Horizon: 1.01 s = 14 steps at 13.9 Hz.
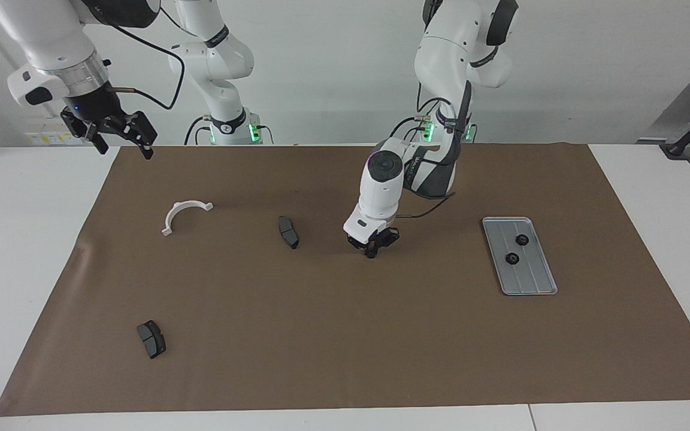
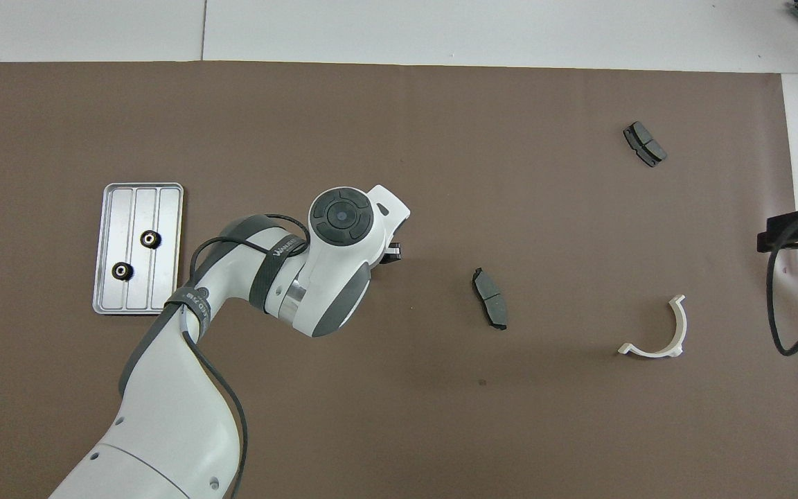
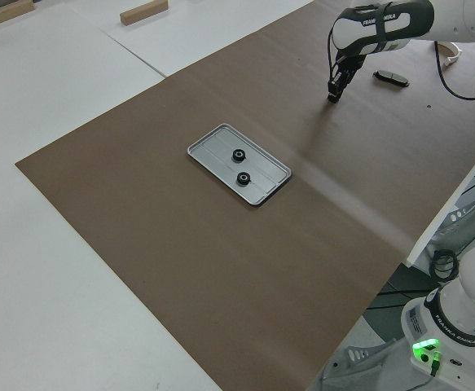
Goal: Pick bearing gear from pile to tray
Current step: 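Carry the bearing to the tray and lower it with the left gripper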
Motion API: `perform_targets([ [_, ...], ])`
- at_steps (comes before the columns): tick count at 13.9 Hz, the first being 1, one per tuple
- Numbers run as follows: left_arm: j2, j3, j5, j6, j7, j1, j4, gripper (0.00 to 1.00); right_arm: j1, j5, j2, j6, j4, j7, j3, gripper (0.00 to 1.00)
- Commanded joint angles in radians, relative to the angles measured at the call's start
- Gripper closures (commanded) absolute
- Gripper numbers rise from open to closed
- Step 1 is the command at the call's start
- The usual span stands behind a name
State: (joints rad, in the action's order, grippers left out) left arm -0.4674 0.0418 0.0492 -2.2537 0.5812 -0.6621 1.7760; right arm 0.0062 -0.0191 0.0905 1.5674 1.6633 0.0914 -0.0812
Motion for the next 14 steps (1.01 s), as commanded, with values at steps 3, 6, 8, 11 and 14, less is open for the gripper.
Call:
perform_targets([
  [3,0.023,0.018,-0.005,0.089,-0.001,0.079,-0.09,1.0,-0.017,0.018,0.012,-0.012,0.001,-0.025,0.015,0.0],
  [6,0.081,0.009,-0.005,0.114,-0.043,0.214,-0.09,1.0,-0.017,0.018,0.012,-0.02,0.001,-0.027,0.015,0.0],
  [8,0.119,0.013,-0.003,0.169,-0.131,0.28,-0.08,1.0,-0.015,0.01,0.003,-0.088,-0.034,-0.03,0.017,0.0],
  [11,0.167,0.016,-0.003,0.209,-0.343,0.395,-0.021,1.0,-0.015,0.025,-0.002,-0.089,-0.045,-0.021,0.031,0.0],
  [14,0.202,0.02,-0.005,0.191,-0.561,0.501,0.071,1.0,-0.014,0.027,0.014,-0.057,-0.007,-0.013,0.032,0.0],
])
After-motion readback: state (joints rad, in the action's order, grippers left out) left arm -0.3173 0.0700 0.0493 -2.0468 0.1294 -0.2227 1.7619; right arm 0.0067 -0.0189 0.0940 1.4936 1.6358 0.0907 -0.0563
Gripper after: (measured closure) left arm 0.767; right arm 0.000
